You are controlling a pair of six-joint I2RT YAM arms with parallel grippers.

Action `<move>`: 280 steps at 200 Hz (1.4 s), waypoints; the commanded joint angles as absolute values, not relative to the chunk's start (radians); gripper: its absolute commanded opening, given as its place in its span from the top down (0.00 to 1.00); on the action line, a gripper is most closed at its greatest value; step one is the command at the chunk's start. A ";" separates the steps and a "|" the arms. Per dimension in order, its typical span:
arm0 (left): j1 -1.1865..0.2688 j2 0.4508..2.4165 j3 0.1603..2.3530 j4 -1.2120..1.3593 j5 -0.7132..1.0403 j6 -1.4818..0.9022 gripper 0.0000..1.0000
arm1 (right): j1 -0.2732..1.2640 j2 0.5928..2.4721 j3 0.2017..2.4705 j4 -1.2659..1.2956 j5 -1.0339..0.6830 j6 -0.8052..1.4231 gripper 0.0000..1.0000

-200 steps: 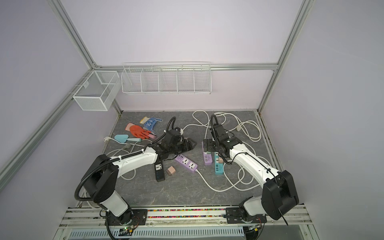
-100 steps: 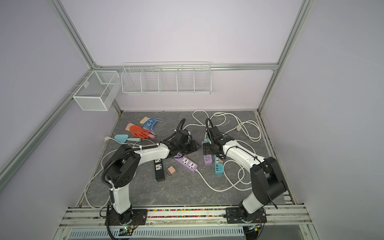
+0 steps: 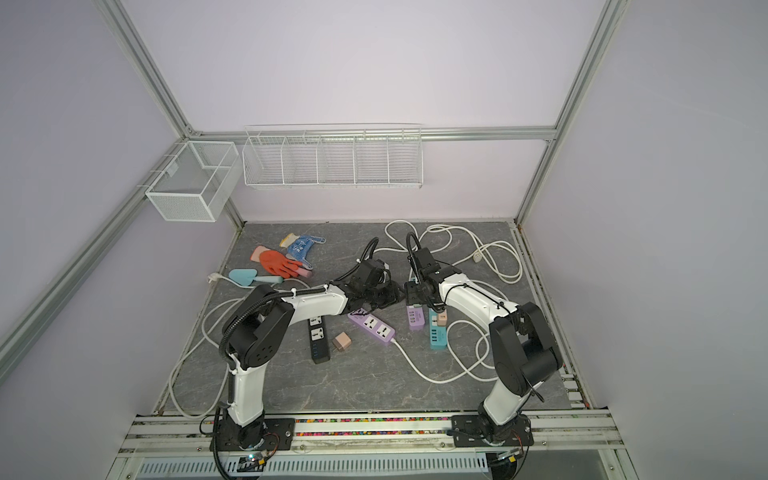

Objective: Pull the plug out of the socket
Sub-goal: 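Move the right gripper over the green adapter while the left reaches the purple strip, then close the right gripper on the green adapter while the left grips the strip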

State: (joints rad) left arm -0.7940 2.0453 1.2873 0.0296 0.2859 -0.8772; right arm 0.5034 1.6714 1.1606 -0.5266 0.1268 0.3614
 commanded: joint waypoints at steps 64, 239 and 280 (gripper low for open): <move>-0.804 2.115 1.324 0.067 0.335 -0.856 0.65 | 0.506 1.703 1.169 -0.528 0.135 0.363 0.39; -0.813 2.140 1.293 -0.005 0.283 -0.825 0.70 | 0.530 1.770 1.194 -0.524 0.170 0.370 0.53; -0.815 2.132 1.271 -0.008 0.266 -0.821 0.71 | 0.532 1.785 1.198 -0.517 0.162 0.371 0.57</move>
State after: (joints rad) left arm -0.8089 2.1117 1.2995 0.0708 0.3286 -0.8448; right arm 0.5243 1.7630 1.1801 -0.5255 0.1612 0.3664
